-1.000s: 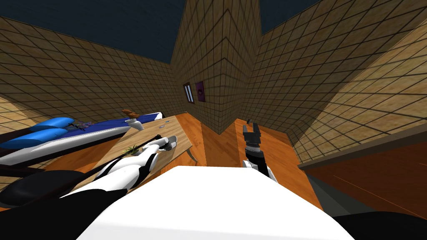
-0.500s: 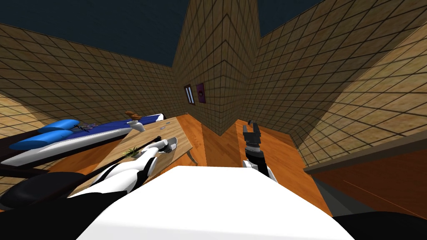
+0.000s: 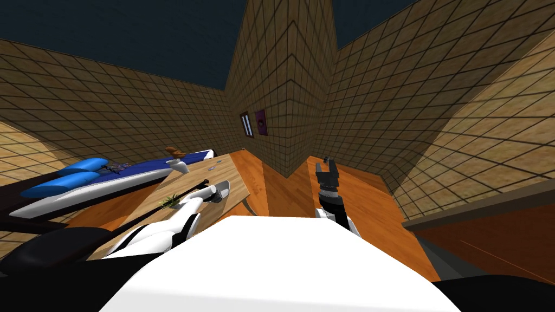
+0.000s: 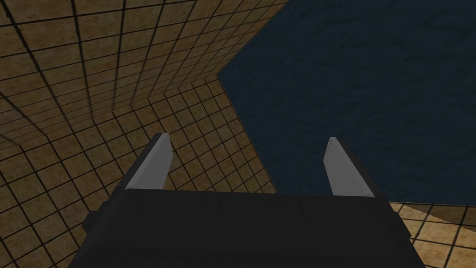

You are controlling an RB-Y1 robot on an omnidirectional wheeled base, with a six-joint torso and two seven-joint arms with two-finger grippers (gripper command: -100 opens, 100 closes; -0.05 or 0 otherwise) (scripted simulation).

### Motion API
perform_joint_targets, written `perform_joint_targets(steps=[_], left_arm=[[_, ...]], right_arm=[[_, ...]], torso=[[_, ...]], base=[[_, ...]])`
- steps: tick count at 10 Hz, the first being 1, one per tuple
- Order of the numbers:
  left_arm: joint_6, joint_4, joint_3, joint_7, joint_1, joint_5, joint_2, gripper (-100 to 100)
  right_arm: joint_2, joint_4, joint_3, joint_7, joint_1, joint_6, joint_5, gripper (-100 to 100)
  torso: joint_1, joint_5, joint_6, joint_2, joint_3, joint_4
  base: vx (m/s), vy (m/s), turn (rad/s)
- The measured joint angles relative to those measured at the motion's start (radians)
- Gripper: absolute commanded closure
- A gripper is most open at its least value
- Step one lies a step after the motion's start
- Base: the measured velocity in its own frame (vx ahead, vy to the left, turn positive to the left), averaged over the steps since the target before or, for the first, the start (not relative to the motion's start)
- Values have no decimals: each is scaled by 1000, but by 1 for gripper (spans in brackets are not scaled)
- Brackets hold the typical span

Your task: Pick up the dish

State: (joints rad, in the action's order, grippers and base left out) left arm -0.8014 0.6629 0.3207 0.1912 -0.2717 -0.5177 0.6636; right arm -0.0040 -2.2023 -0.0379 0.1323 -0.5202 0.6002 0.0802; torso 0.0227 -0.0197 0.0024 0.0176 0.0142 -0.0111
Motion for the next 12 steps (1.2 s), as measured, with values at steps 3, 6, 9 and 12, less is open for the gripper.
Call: perform_joint_targets(steps=[3,6,9,12], left_arm=[[0,52,13,-11,53,-19,-13,100],[-29,163,24,13,146,-16,-32,100],[-29,233,37,9,191,-26,-48,100],[-46,342,51,11,286,-39,-60,100]], right_arm=[[0,0,0,0,0,0,0,0],[0,0,0,0,0,0,0,0],[0,0,0,0,0,0,0,0],[0,0,0,0,0,0,0,0]], torso=[[4,-2,-2,2,1,-1],[9,-6,-2,1,2,-3],[10,-6,-2,4,3,-3],[10,-4,-2,1,2,-2]], base=[[78,24,29],[19,-6,-6],[68,2,19],[64,21,13]])
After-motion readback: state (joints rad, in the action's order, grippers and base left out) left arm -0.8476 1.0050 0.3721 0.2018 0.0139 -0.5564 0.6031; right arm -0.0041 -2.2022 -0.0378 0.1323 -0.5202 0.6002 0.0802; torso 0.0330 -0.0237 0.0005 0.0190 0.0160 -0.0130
